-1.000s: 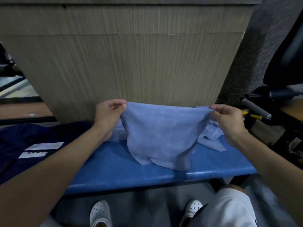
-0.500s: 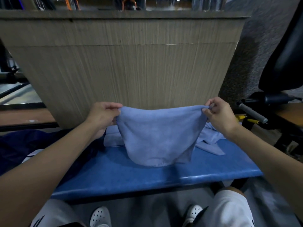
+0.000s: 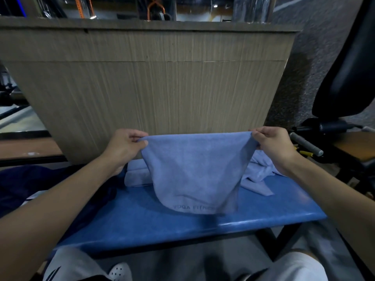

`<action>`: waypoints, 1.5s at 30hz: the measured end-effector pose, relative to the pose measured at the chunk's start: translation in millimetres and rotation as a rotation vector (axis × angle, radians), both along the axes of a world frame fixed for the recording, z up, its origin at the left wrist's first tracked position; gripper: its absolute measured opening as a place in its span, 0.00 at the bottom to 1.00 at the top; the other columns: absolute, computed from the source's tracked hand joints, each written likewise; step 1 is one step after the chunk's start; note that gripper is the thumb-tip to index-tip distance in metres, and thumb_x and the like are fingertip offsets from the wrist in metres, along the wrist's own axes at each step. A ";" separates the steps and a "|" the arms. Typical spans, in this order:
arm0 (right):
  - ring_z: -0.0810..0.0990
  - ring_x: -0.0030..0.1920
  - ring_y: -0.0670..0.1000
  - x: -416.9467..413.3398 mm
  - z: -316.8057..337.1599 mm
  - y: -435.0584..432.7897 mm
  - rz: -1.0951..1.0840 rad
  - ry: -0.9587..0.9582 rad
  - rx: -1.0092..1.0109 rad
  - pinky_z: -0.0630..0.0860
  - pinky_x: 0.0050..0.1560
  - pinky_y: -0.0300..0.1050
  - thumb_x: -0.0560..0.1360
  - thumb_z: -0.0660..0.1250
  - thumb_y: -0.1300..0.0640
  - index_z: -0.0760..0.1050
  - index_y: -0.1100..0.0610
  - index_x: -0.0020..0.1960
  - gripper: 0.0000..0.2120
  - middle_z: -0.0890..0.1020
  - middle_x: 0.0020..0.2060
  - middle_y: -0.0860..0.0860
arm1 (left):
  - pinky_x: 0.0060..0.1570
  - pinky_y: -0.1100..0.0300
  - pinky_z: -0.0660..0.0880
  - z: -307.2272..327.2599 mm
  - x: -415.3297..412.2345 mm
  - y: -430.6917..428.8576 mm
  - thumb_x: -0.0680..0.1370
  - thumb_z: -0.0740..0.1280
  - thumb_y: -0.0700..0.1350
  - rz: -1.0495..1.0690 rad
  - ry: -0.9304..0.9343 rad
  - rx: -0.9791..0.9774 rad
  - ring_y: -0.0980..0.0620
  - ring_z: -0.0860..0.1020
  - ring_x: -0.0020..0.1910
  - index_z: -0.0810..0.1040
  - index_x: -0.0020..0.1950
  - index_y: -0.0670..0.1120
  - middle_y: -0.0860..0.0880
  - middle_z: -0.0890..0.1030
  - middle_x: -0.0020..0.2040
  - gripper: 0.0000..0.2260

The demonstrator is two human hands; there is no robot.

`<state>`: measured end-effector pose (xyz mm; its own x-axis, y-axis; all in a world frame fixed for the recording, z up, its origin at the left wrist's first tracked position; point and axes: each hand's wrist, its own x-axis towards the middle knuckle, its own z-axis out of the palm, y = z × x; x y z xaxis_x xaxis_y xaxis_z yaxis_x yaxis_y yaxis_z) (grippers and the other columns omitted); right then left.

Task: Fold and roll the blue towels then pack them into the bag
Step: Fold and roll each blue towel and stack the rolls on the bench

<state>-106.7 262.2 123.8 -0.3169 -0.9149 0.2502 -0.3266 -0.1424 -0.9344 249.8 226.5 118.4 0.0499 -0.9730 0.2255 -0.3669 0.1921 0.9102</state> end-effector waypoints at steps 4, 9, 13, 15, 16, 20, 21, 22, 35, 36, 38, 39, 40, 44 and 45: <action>0.78 0.58 0.51 -2.2 3.1 8.4 0.109 0.136 0.054 0.76 0.61 0.47 0.74 0.71 0.65 0.70 0.66 0.68 0.24 0.80 0.56 0.56 | 0.39 0.74 0.73 5.7 -2.6 3.2 0.77 0.69 0.35 -0.034 0.001 -0.043 0.65 0.80 0.36 0.81 0.43 0.48 0.57 0.83 0.34 0.09; 0.73 0.39 0.52 -12.0 7.7 12.9 0.030 0.311 -0.054 0.73 0.41 0.54 0.78 0.67 0.63 0.78 0.64 0.49 0.04 0.77 0.38 0.62 | 0.32 0.74 0.70 17.1 -6.6 11.0 0.77 0.69 0.36 -0.046 -0.012 -0.089 0.64 0.76 0.28 0.81 0.45 0.41 0.49 0.80 0.34 0.03; 0.71 0.36 0.52 -20.5 12.3 15.9 -0.020 0.317 -0.118 0.72 0.39 0.54 0.78 0.67 0.58 0.76 0.62 0.43 0.08 0.76 0.36 0.63 | 0.29 0.72 0.70 26.2 -9.1 17.5 0.77 0.70 0.37 -0.053 -0.010 -0.091 0.63 0.75 0.26 0.81 0.45 0.41 0.53 0.80 0.29 0.02; 0.72 0.36 0.52 -22.8 14.8 18.5 -0.037 0.311 -0.134 0.73 0.39 0.55 0.78 0.68 0.57 0.76 0.62 0.43 0.09 0.78 0.38 0.65 | 0.29 0.72 0.71 29.7 -8.7 18.9 0.77 0.71 0.38 -0.026 0.007 -0.091 0.63 0.76 0.26 0.81 0.45 0.41 0.48 0.80 0.33 0.02; 0.73 0.36 0.52 -23.9 15.2 19.6 -0.046 0.308 -0.144 0.74 0.39 0.55 0.78 0.68 0.56 0.77 0.62 0.44 0.09 0.79 0.39 0.66 | 0.29 0.71 0.71 31.3 -8.1 19.8 0.77 0.71 0.39 -0.013 0.017 -0.095 0.63 0.76 0.26 0.81 0.44 0.42 0.47 0.81 0.34 0.02; 0.73 0.37 0.52 -28.9 14.6 21.0 -0.042 0.322 -0.160 0.73 0.40 0.52 0.77 0.68 0.57 0.77 0.63 0.43 0.10 0.79 0.40 0.68 | 0.29 0.69 0.72 33.9 -8.6 20.2 0.77 0.71 0.40 -0.008 0.011 -0.099 0.61 0.76 0.27 0.81 0.44 0.42 0.46 0.81 0.35 0.03; 0.72 0.36 0.51 -30.5 13.9 21.2 -0.039 0.348 -0.160 0.73 0.39 0.52 0.78 0.68 0.57 0.76 0.63 0.42 0.10 0.79 0.39 0.67 | 0.29 0.69 0.73 34.2 -9.1 19.4 0.76 0.72 0.40 -0.008 0.005 -0.100 0.61 0.76 0.27 0.81 0.43 0.42 0.46 0.81 0.35 0.03; 0.71 0.36 0.51 -32.8 12.9 20.7 -0.042 0.387 -0.164 0.72 0.38 0.53 0.78 0.67 0.57 0.76 0.65 0.41 0.12 0.78 0.37 0.67 | 0.29 0.69 0.73 34.4 -10.0 18.9 0.76 0.72 0.40 -0.008 -0.003 -0.102 0.60 0.76 0.28 0.81 0.43 0.42 0.45 0.82 0.36 0.03; 0.83 0.40 0.53 -35.1 -19.5 -5.9 0.031 0.309 0.008 0.80 0.48 0.56 0.79 0.65 0.62 0.75 0.69 0.47 0.08 0.82 0.40 0.64 | 0.41 0.60 0.83 5.7 -21.8 -0.9 0.80 0.66 0.38 -0.092 0.197 0.057 0.50 0.85 0.37 0.73 0.47 0.38 0.37 0.81 0.41 0.04; 0.81 0.42 0.52 -34.5 -21.0 -10.1 0.008 0.353 -0.025 0.79 0.47 0.55 0.79 0.66 0.61 0.76 0.67 0.46 0.08 0.82 0.40 0.63 | 0.42 0.62 0.82 5.1 -21.5 -4.2 0.80 0.66 0.37 -0.069 0.197 -0.005 0.51 0.85 0.39 0.74 0.46 0.39 0.39 0.82 0.42 0.04; 0.80 0.43 0.54 -32.3 -19.9 -16.0 -0.046 0.409 -0.095 0.76 0.47 0.56 0.79 0.66 0.58 0.77 0.63 0.45 0.08 0.82 0.40 0.62 | 0.43 0.66 0.80 6.5 -19.9 -10.3 0.79 0.66 0.35 -0.042 0.184 -0.127 0.54 0.84 0.41 0.74 0.44 0.42 0.43 0.82 0.42 0.05; 0.81 0.44 0.56 -31.8 -19.7 -19.0 -0.059 0.409 -0.125 0.77 0.47 0.57 0.79 0.66 0.57 0.77 0.62 0.45 0.08 0.82 0.40 0.61 | 0.44 0.67 0.79 7.5 -18.6 -12.0 0.79 0.67 0.35 -0.039 0.179 -0.172 0.56 0.84 0.41 0.75 0.43 0.43 0.44 0.82 0.43 0.06; 0.82 0.45 0.58 -31.1 -20.8 -22.5 -0.072 0.405 -0.151 0.78 0.48 0.59 0.79 0.66 0.57 0.76 0.60 0.45 0.07 0.82 0.40 0.61 | 0.46 0.66 0.79 8.2 -17.2 -13.2 0.79 0.67 0.35 -0.042 0.183 -0.203 0.57 0.83 0.41 0.75 0.43 0.44 0.45 0.83 0.44 0.06; 0.78 0.38 0.55 -26.1 -35.2 -21.6 -0.096 0.400 -0.133 0.75 0.42 0.55 0.77 0.67 0.58 0.76 0.61 0.42 0.07 0.81 0.37 0.64 | 0.45 0.66 0.78 -4.2 -9.7 -9.2 0.79 0.67 0.37 -0.054 0.189 -0.154 0.53 0.84 0.42 0.77 0.44 0.43 0.45 0.84 0.44 0.05; 0.76 0.37 0.54 -23.6 -40.7 -17.1 -0.078 0.387 -0.116 0.74 0.41 0.56 0.77 0.66 0.60 0.76 0.61 0.41 0.07 0.80 0.36 0.64 | 0.43 0.67 0.78 -11.4 -8.3 -5.2 0.80 0.66 0.38 -0.064 0.177 -0.091 0.52 0.84 0.42 0.78 0.45 0.41 0.44 0.84 0.43 0.05</action>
<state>-130.3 245.1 83.1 -0.2465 -0.8504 0.4649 -0.6645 -0.2009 -0.7197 241.4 221.3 107.0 0.0352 -0.9513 0.3061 -0.1871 0.2946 0.9371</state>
